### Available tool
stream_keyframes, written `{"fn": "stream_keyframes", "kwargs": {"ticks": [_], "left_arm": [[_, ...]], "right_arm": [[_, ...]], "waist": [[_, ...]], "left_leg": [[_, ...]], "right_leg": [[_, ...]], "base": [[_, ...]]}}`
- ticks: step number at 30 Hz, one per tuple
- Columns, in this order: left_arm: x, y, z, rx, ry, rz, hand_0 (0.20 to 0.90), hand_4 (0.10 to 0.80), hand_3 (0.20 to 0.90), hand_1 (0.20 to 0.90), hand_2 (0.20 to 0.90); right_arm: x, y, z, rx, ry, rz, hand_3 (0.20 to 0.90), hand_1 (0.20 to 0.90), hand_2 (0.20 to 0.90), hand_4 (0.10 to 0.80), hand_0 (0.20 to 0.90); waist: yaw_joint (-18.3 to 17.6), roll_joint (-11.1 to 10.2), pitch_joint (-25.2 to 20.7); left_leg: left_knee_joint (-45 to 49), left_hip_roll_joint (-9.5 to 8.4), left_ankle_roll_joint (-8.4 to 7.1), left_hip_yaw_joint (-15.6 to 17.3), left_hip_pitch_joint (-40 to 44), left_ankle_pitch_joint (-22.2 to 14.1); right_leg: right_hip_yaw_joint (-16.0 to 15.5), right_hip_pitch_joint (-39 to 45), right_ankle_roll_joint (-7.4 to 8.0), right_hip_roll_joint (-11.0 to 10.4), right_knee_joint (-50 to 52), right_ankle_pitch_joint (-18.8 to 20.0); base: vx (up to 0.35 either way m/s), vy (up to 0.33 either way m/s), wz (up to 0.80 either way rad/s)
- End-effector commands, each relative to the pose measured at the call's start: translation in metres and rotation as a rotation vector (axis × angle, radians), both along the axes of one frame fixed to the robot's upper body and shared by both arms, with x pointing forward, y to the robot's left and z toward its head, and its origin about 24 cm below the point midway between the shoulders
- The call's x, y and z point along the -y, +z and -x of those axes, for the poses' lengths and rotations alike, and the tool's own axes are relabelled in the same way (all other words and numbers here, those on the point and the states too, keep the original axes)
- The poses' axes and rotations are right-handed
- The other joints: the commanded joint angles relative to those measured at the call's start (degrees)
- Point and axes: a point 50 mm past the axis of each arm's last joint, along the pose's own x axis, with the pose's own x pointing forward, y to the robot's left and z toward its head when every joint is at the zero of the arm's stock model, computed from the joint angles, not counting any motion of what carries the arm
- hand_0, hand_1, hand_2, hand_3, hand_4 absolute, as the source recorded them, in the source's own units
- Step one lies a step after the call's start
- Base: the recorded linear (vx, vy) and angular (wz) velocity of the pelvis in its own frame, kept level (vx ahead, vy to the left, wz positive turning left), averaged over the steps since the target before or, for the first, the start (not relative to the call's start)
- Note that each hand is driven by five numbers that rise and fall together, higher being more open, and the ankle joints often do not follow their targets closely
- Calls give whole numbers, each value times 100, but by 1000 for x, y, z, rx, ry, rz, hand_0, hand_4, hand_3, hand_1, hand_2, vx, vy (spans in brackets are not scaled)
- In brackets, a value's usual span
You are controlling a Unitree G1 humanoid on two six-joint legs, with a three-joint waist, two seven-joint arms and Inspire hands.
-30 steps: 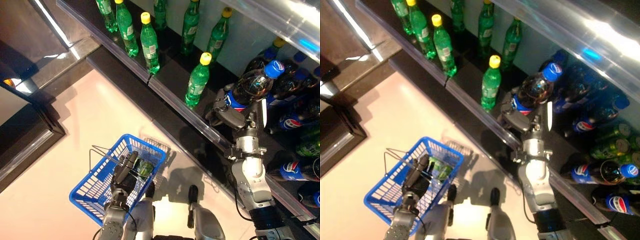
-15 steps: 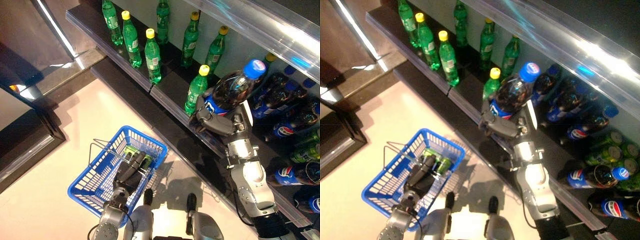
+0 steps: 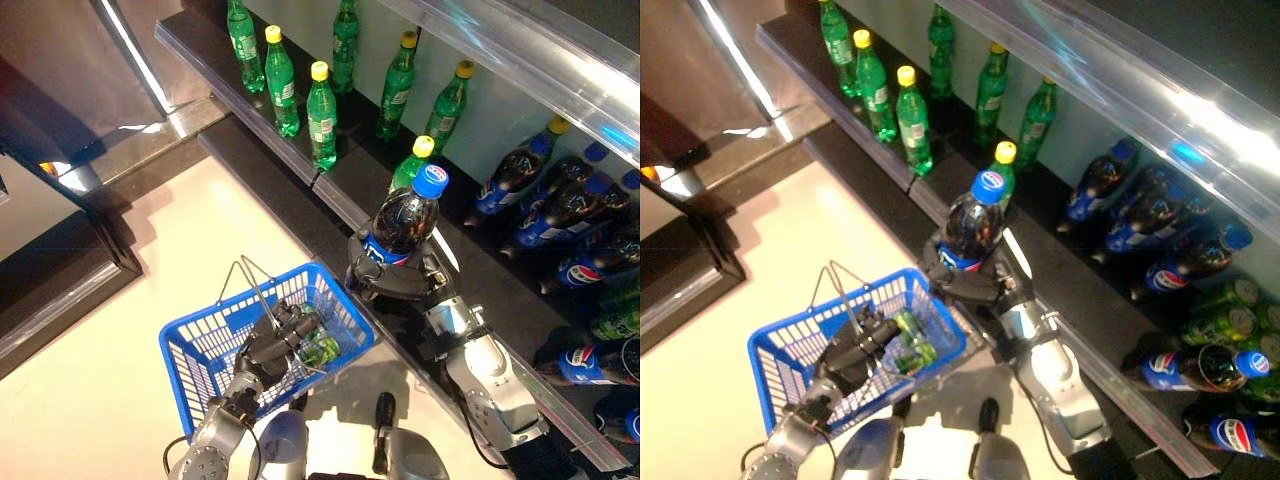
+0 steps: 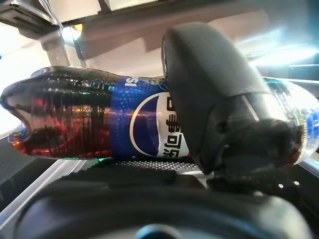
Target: Pick up the drink and place into the basket.
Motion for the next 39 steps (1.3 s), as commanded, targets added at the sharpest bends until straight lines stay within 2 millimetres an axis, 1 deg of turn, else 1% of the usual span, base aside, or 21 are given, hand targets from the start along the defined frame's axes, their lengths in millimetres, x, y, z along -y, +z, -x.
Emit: {"fn": "stream_keyframes", "kwargs": {"ticks": [1,2,6,10,14,17,26,29,34,37,38,39], "left_arm": [[24,82,-4,484,-130,118,300,100,200,300,300],[24,82,-4,484,-130,118,300,100,200,300,300],[28,94,-3,543,-159,135,300,100,200,300,300],[32,110,0,640,-217,149,300,100,200,300,300],[37,123,3,709,-303,187,300,100,200,300,300],[42,127,5,726,-357,216,300,100,200,300,300],[58,127,12,733,-482,314,300,100,200,300,300],[68,126,16,714,-557,372,300,100,200,300,300],[78,122,21,688,-641,428,300,100,200,300,300],[84,120,25,674,-693,474,300,100,200,300,300],[86,119,26,670,-711,492,300,100,200,300,300],[88,119,27,664,-730,512,300,100,200,300,300]], "right_arm": [[-18,64,20,332,132,-176,200,300,300,100,300],[-18,64,20,332,132,-176,200,300,300,100,300],[-29,60,20,298,154,-170,200,300,300,100,300],[-37,44,20,217,165,-128,200,300,300,100,300],[-44,29,17,129,170,-131,200,300,300,100,300],[-50,20,14,71,174,-147,200,300,300,100,300],[-63,6,12,-4,164,-159,200,300,300,100,300],[-66,0,7,-32,135,-151,200,300,300,100,300],[-65,-5,-3,-75,84,-168,200,300,300,100,300],[-63,-15,-9,-139,46,-175,200,300,300,100,300],[-63,-21,-11,-175,28,-158,200,300,300,100,300],[-64,-32,-13,-229,18,-118,200,300,300,100,300]], "waist": [[25,41,-1583],[25,41,-1583],[48,46,-1636],[97,54,-1698],[133,56,-1704],[150,66,-1730],[155,88,-1809],[148,105,-1830],[137,112,-1861],[125,116,-1889],[121,117,-1902],[124,117,-1919]], "left_leg": [[513,-284,359,108,-357,-79],[513,-284,359,108,-358,-79],[449,-316,387,74,-315,-81],[397,-333,402,54,-309,-76],[347,-358,420,18,-278,-73],[290,-370,425,-5,-231,-71],[199,-413,464,-51,-189,-93],[146,-423,476,-57,-163,-96],[94,-435,497,-72,-127,-103],[68,-439,506,-74,-102,-115],[61,-441,511,-76,-93,-122],[47,-442,516,-82,-79,-126]], "right_leg": [[-277,35,-446,141,429,-329],[-277,35,-446,141,429,-329],[-284,11,-433,130,416,-321],[-327,-8,-421,106,381,-313],[-358,-9,-416,90,358,-296],[-375,0,-405,76,334,-285],[-358,-15,-386,55,290,-270],[-356,-16,-374,43,261,-259],[-344,-14,-362,37,239,-246],[-338,-9,-351,29,229,-241],[-339,-11,-347,24,233,-243],[-345,-9,-341,19,235,-242]], "base": [[0,0,0],[0,0,0],[1,8,1],[0,16,6],[-4,13,12],[10,17,4],[14,17,6],[0,0,0],[0,0,0],[0,0,0],[34,18,1],[0,0,0]]}}
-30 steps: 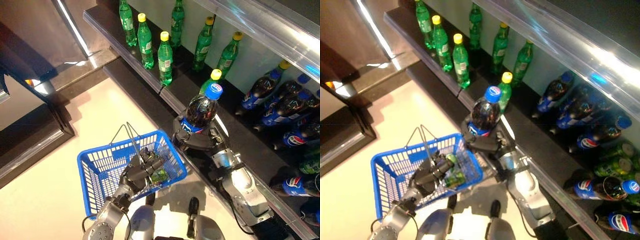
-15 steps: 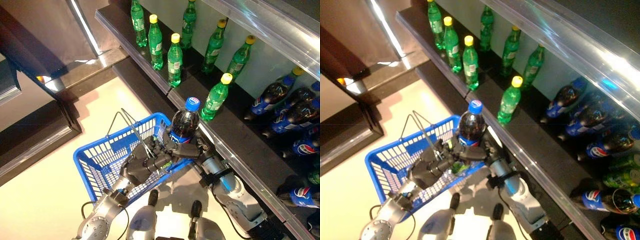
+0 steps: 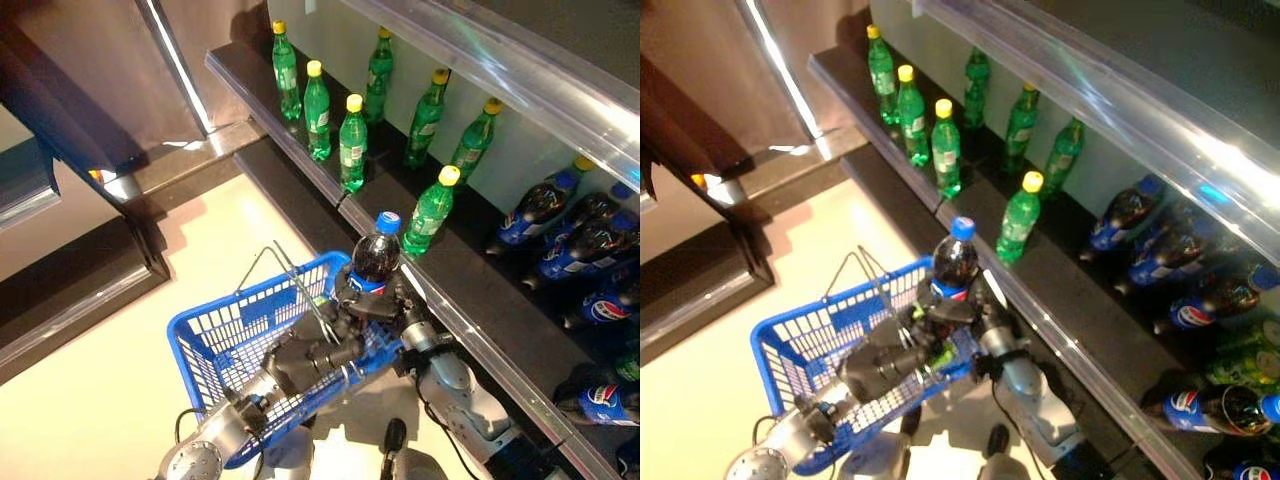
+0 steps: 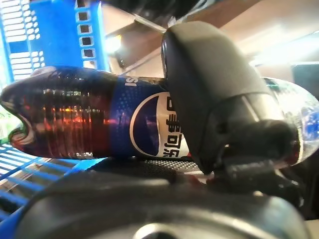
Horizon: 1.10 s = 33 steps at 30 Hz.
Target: Pick up the drink and place into the basket.
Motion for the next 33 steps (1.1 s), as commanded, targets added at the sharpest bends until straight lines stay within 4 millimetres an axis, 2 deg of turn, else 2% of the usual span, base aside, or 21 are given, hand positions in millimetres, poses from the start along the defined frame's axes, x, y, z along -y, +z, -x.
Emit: {"fn": "stream_keyframes", "kwargs": {"ticks": [1,3,4,7,13,16,20,24,26,29,33], "left_arm": [[40,89,5,424,-239,508,300,100,200,300,300],[45,88,8,416,-276,531,300,100,200,300,300],[45,88,8,416,-276,531,300,100,200,300,300],[52,89,12,420,-337,553,300,100,200,300,300],[60,90,13,439,-374,546,300,100,200,300,300],[62,92,13,442,-389,535,300,100,200,300,300],[60,95,14,442,-393,524,300,100,200,300,300],[58,97,15,435,-400,520,300,100,200,300,300],[59,96,17,423,-413,518,300,100,200,300,300],[62,97,17,414,-423,514,300,100,200,300,300],[70,97,18,409,-439,506,300,100,200,300,300]], "right_arm": [[-38,42,-13,176,97,-134,200,300,300,100,300],[-44,15,-13,39,135,-19,200,300,300,100,300],[-44,15,-13,39,136,-19,200,300,300,100,300],[-51,-14,-6,-94,228,117,200,300,300,100,300],[-61,-41,1,-312,320,123,200,300,300,100,300],[-68,-62,16,-515,383,29,200,300,300,100,300],[-67,-75,26,-623,405,3,200,300,300,100,300],[-69,-74,27,-563,516,81,200,300,300,100,300],[-65,-74,29,-457,653,319,200,300,300,100,300],[-53,-79,28,-391,797,668,200,300,300,100,300],[-45,-82,21,-389,919,945,200,300,300,100,300]], "waist": [[25,0,-1261],[34,-6,-1296],[34,-6,-1296],[66,-31,-1311],[124,-78,-1256],[180,-105,-1227],[226,-138,-1244],[270,-167,-1276],[302,-206,-1318],[315,-249,-1349],[352,-306,-1352]], "left_leg": [[249,-287,457,219,-78,-202],[195,-286,465,209,-55,-197],[194,-286,465,209,-55,-197],[156,-295,473,175,-75,-176],[150,-329,491,72,-89,-161],[124,-338,498,9,-87,-152],[48,-321,500,-27,-60,-129],[2,-317,506,-64,-38,-118],[-8,-324,503,-92,-49,-112],[-55,-320,498,-111,-9,-98],[-95,-316,501,-127,43,-82]], "right_leg": [[-32,-107,-431,160,259,-91],[-45,-110,-422,148,241,-89],[-46,-110,-422,148,241,-89],[-62,-136,-416,144,217,-67],[-92,-130,-427,140,216,-51],[-121,-127,-424,140,218,-47],[-148,-119,-405,154,202,-36],[-154,-108,-396,175,188,-41],[-147,-117,-384,183,179,-39],[-140,-94,-370,193,154,-30],[-130,-41,-367,213,134,-27]], "base": [[0,0,0],[0,0,0],[0,0,0],[-1,-1,2],[5,-7,10],[0,0,0],[0,0,0],[0,0,0],[0,0,0],[0,0,0],[0,0,0]]}}
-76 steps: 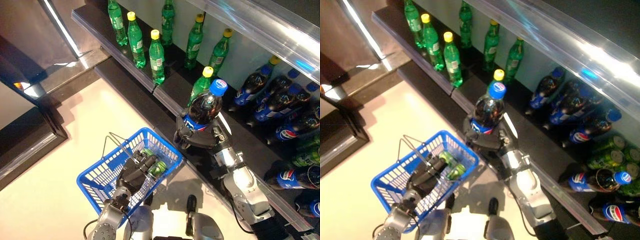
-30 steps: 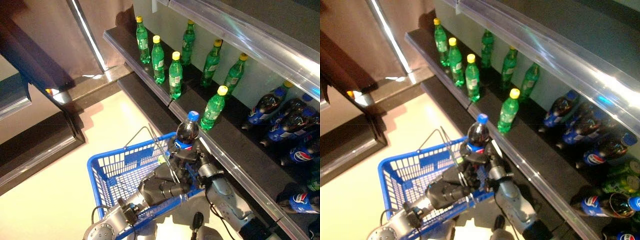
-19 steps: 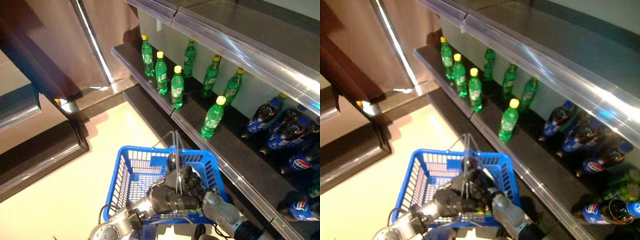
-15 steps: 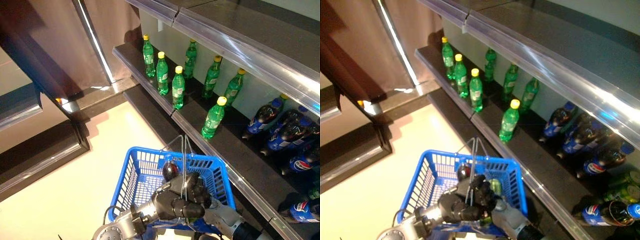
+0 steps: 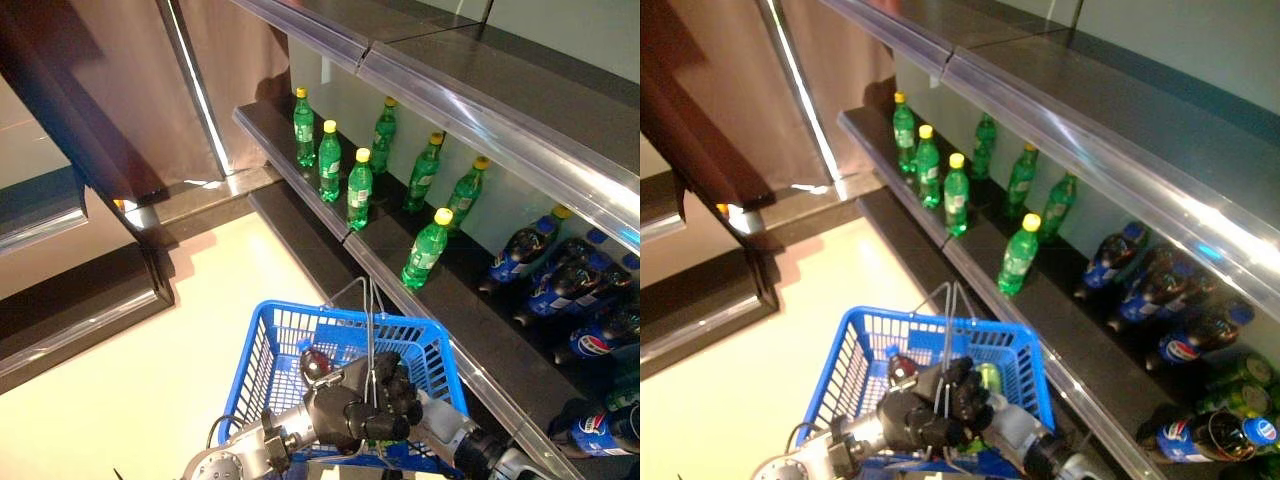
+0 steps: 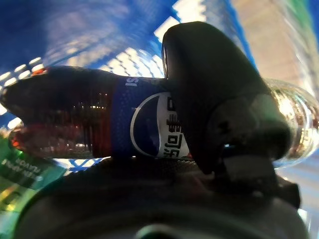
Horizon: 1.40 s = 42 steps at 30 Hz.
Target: Pick up the drink and place into the basket.
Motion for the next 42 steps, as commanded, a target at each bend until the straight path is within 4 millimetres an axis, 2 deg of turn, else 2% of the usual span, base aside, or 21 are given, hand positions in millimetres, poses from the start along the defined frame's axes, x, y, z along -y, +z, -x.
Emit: {"fn": "stream_keyframes", "kwargs": {"ticks": [1,7,12,15,21,28,30,31,32,37,42], "left_arm": [[39,106,-3,402,-138,527,300,100,200,300,300],[58,106,4,378,-186,535,300,100,200,300,300],[71,109,11,359,-222,552,300,100,200,300,300],[76,111,12,357,-239,560,300,100,200,300,300],[81,116,14,360,-247,559,300,100,200,300,300],[80,123,12,365,-244,563,300,100,200,300,300],[80,125,11,362,-244,566,300,100,200,300,300],[80,126,11,363,-244,568,300,100,200,300,300],[80,127,11,365,-244,569,300,100,200,300,300],[78,129,10,365,-237,576,300,100,200,300,300],[74,130,9,379,-209,577,300,100,200,300,300]], "right_arm": [[-7,14,-10,42,249,130,200,300,300,100,300],[-18,7,-17,7,382,274,200,300,300,100,300],[-30,-4,-10,-21,511,390,200,300,300,100,300],[-30,-14,-6,-57,537,437,200,300,300,100,300],[-12,-34,6,-138,592,575,200,300,300,100,300],[23,-62,25,-239,550,677,214,312,312,114,312],[29,-68,32,-242,536,681,576,622,622,476,622],[30,-70,34,-240,524,677,782,799,799,682,799],[32,-73,36,-232,502,667,900,900,900,800,900],[34,-79,41,-176,434,622,900,900,900,800,900],[31,-76,35,-96,370,559,900,900,900,800,900]], "waist": [[208,-81,-519],[313,-120,-509],[388,-117,-518],[422,-92,-507],[454,-51,-498],[493,6,-492],[501,31,-495],[504,40,-489],[507,51,-485],[506,83,-482],[485,77,-486]], "left_leg": [[-1,-293,513,73,48,-96],[8,-294,525,-12,100,-84],[47,-282,522,-9,103,-99],[85,-287,526,-15,78,-109],[94,-282,529,6,47,-116],[65,-271,540,23,25,-101],[64,-270,543,16,11,-99],[63,-271,545,12,6,-98],[60,-270,547,11,-1,-97],[44,-280,543,3,-13,-84],[2,-266,528,12,-4,-57]], "right_leg": [[124,-235,-370,201,434,-47],[89,-166,-383,200,460,-58],[36,-133,-375,182,477,-72],[0,-136,-374,166,494,-77],[-42,-149,-346,148,500,-78],[-103,-160,-324,139,486,-69],[-120,-165,-320,133,483,-68],[-127,-169,-317,132,483,-67],[-139,-174,-312,127,482,-63],[-176,-175,-280,112,461,-36],[-195,-181,-254,112,438,-9]], "base": [[32,-25,1],[34,-11,5],[34,-1,1],[0,0,0],[0,4,3],[-3,4,3],[0,0,0],[0,0,0],[-21,13,3],[-8,6,2],[0,0,0]]}}
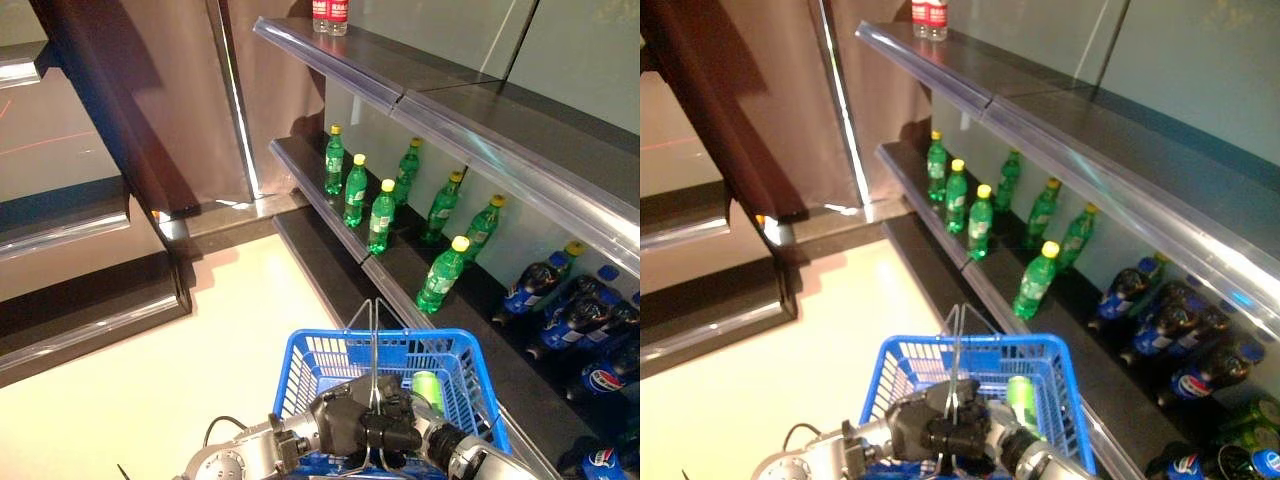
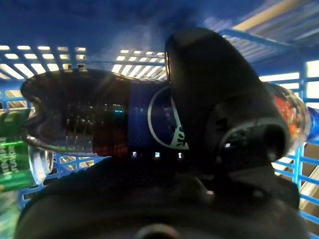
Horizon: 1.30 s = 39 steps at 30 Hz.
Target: Pick up the drink and place into the basket.
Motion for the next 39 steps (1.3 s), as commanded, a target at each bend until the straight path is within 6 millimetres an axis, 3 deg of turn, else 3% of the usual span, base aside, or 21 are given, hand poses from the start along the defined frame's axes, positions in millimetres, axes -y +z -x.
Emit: {"fn": "stream_keyframes", "kwargs": {"ticks": [1,7,11,15,21,33,39], "left_arm": [[68,152,1,444,-186,820,300,100,200,300,300],[62,152,-5,479,-137,794,300,100,200,300,300],[50,151,-11,524,-71,774,300,100,200,300,300],[27,152,-23,560,9,751,300,100,200,300,300],[5,152,-31,578,65,720,300,100,200,300,300],[-11,141,-33,551,136,688,300,100,200,300,300],[-19,134,-31,534,180,674,300,100,200,300,300]], "right_arm": [[13,-12,10,-1,128,184,900,900,900,800,900],[5,-2,-6,96,24,70,900,900,900,800,900],[-2,16,-23,198,-35,-16,900,900,900,800,900],[-8,53,-38,330,-96,-117,900,900,900,800,900],[6,87,-42,419,-138,-214,900,900,900,800,900],[25,119,-46,571,-283,-397,900,900,900,800,900],[34,135,-37,632,-311,-508,900,900,900,800,900]], "waist": [[220,170,39],[229,120,16],[208,73,40],[134,-16,106],[25,-101,150],[-59,-121,99],[-160,-112,-6]], "left_leg": [[0,-178,507,197,11,-133],[-12,-176,495,173,50,-125],[-4,-176,472,139,70,-115],[-42,-165,467,117,133,-102],[-58,-166,474,158,227,-137],[-58,-168,508,198,424,-223],[-57,-148,513,269,510,-274]], "right_leg": [[1,-269,-268,181,429,0],[4,-237,-268,192,406,15],[38,-233,-269,216,414,18],[101,-209,-296,266,402,26],[161,-161,-300,295,432,12],[212,-13,-294,310,464,-27],[255,34,-282,308,471,-66]], "base": [[0,0,0],[0,0,0],[-2,-5,-1],[1,-4,-2],[21,-8,-9],[46,0,0],[53,1,-1]]}}
